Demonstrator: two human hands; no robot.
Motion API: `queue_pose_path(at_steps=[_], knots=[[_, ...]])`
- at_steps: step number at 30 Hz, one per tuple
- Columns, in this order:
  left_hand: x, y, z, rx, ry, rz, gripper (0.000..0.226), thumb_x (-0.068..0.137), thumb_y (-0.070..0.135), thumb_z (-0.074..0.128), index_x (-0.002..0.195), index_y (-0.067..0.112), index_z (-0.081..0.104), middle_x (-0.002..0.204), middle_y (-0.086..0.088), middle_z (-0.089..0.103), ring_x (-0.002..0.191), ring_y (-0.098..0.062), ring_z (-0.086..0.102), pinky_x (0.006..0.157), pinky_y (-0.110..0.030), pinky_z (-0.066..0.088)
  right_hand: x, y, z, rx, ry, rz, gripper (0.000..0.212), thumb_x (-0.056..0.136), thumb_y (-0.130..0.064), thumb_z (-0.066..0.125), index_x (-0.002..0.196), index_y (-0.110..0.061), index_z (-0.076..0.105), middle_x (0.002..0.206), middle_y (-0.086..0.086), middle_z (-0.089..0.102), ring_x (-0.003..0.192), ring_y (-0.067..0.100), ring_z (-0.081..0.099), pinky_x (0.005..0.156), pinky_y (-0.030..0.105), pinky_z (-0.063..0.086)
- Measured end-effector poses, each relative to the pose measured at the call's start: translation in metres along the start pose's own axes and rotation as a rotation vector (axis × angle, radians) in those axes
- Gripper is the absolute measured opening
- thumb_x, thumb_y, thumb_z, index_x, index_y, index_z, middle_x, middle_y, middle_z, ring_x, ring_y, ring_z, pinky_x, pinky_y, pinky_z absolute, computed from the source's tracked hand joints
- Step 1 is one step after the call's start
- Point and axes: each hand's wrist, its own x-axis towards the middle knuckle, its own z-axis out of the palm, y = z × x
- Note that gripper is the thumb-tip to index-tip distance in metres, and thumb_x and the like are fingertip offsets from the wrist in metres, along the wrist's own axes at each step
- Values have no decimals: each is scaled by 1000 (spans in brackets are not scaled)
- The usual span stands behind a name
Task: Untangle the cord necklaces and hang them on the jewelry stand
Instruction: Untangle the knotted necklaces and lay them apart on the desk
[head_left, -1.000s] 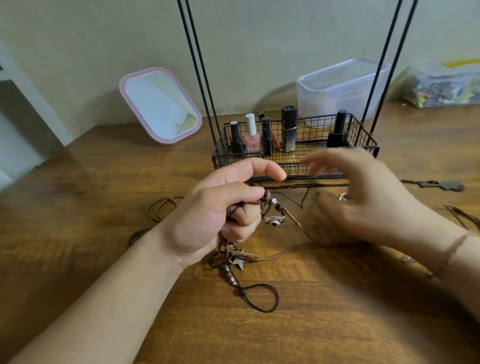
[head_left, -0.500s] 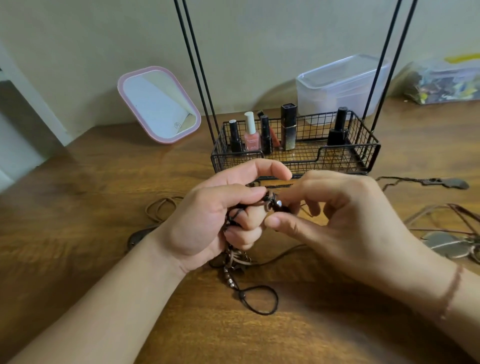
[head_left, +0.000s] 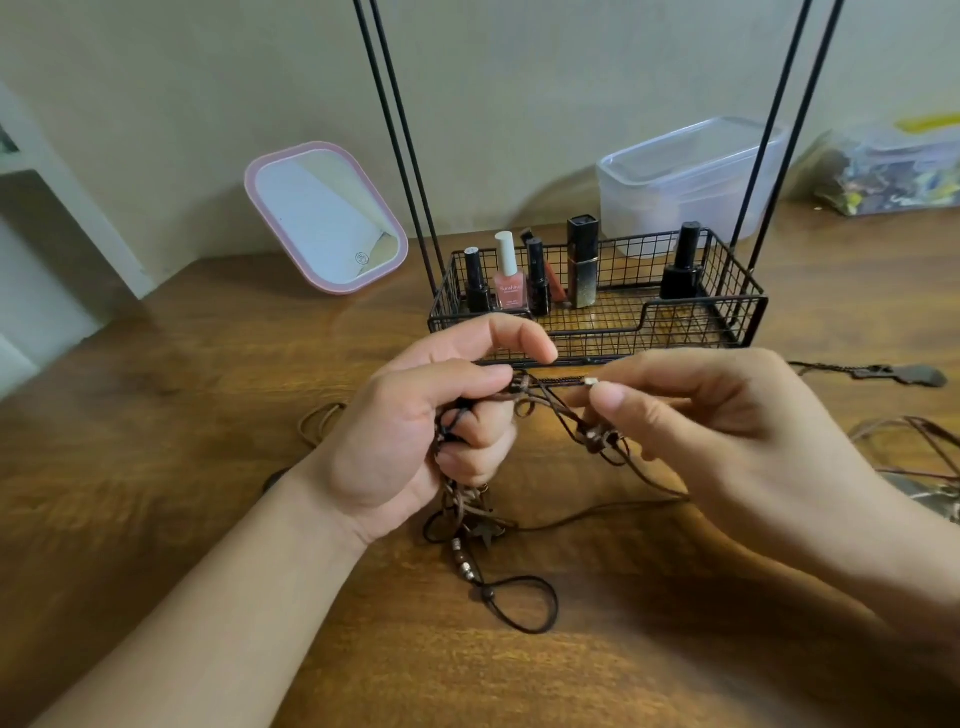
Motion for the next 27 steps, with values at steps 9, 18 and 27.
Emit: queue_pose_path(at_steps=[9,18,27], knots=[[1,-1,0,3,-21,4,26,92,11,39,104,13,62,50,8,31,42,-9,23,42,-28,13,3,6,-3,128,6,109,26,93,-42,54,86,-27,74,78,3,69,69,17,61,68,42,53],[1,-1,2,64,20,3,26,92,12,41,103,16,65,51,7,31,44,-11,21,43,-27,14,3,-2,-7,222,107,30,21,96,-30,53,86,-18,67,78,0,68,67,15,63,59,27,52],[1,1,4,180,60,4,21,88,12,51,97,18,69,56,4,37,48,-11,29,45,-25,18,7,-8,-15,576,100,174,10,86,-13,53,94,-12,59,60,11,55,41,17,52,40,15,40]])
